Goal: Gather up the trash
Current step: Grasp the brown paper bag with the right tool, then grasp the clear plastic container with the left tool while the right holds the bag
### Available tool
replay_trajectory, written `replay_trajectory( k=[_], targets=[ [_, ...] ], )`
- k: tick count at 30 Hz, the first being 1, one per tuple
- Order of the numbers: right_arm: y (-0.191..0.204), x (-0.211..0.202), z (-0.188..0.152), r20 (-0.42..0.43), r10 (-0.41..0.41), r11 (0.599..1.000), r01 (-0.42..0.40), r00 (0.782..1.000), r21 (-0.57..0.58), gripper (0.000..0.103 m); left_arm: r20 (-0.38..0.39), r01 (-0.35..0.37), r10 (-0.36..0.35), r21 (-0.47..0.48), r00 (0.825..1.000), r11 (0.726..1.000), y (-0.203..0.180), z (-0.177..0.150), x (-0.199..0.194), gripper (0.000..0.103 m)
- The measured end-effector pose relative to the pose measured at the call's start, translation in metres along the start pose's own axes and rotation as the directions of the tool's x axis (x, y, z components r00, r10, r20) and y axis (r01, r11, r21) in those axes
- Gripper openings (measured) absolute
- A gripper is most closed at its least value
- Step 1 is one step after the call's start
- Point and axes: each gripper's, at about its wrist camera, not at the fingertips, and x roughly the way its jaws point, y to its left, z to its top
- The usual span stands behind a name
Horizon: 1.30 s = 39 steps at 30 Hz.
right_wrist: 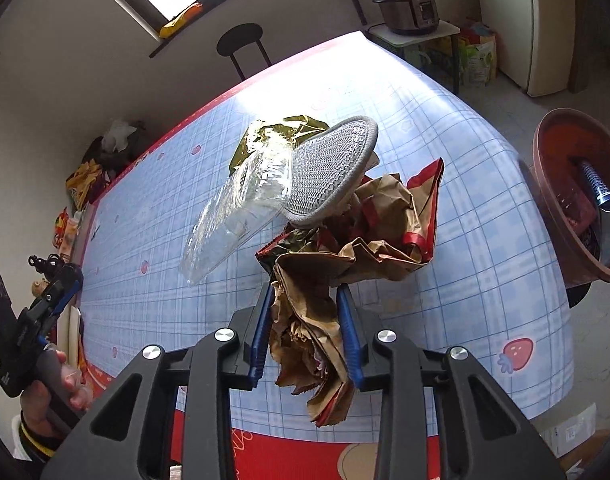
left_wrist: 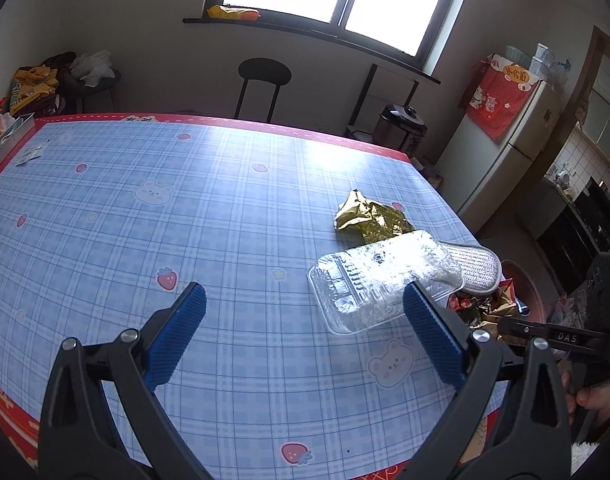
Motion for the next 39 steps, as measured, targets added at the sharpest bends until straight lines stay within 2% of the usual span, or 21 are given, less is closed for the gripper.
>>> replay_trajectory(
  k=[4,8,12,14,18,26,28,32,37,39],
  targets=[
    [-0.003,-0.015,0.000,0.021,-0.003,1.000,0.003,1.000,-0.030,0.027,-0.041,0.034,-0.030,0.102,0.999,0.994,-0.024,-0.008,0.019,0.097],
    [-0.001,-0.022,0.000,0.030,-0.011,0.998,0.013,0.999,-0.063,0.026,-0.090,0.065,-0.047,0.214,0.995,0.975,-0.047,-0.020,0.041,0.097],
    [-0.004,-0.027,-0.003,0.029,-0.001,0.998,0.003,1.000,-0.057,0.025,-0.133,0.103,-0.067,0.287,0.989,0.952,-0.063,-0.030,0.062,0.097],
    [-0.007,-0.028,-0.004,0.027,-0.001,0.999,0.003,1.000,-0.053,0.025,-0.149,0.111,-0.062,0.348,0.987,0.931,-0.073,-0.037,0.075,0.097],
    [-0.005,-0.027,-0.004,0.029,-0.003,0.999,0.004,1.000,-0.042,0.025,-0.170,0.104,-0.023,0.485,0.985,0.868,-0.092,-0.047,0.106,0.097],
    [-0.010,-0.024,-0.003,0.025,-0.001,1.000,0.002,1.000,-0.021,0.025,-0.132,0.034,0.074,0.668,0.989,0.744,-0.116,-0.057,0.153,0.097],
    [-0.011,-0.025,-0.004,0.024,0.001,1.000,0.000,1.000,-0.017,0.025,-0.122,0.018,0.092,0.689,0.988,0.724,-0.118,-0.057,0.160,0.097],
    [-0.012,-0.025,-0.004,0.024,0.001,1.000,0.000,1.000,-0.016,0.025,-0.119,0.005,0.104,0.682,0.987,0.731,-0.117,-0.053,0.171,0.096],
    [-0.012,-0.024,-0.005,0.025,0.001,1.000,0.000,1.000,-0.017,0.025,-0.102,-0.013,0.114,0.689,0.988,0.725,-0.118,-0.049,0.173,0.084],
    [-0.012,-0.025,-0.004,0.027,0.002,1.000,-0.001,1.000,-0.017,0.025,-0.085,-0.030,0.123,0.692,0.989,0.721,-0.118,-0.047,0.169,0.075]
  ],
)
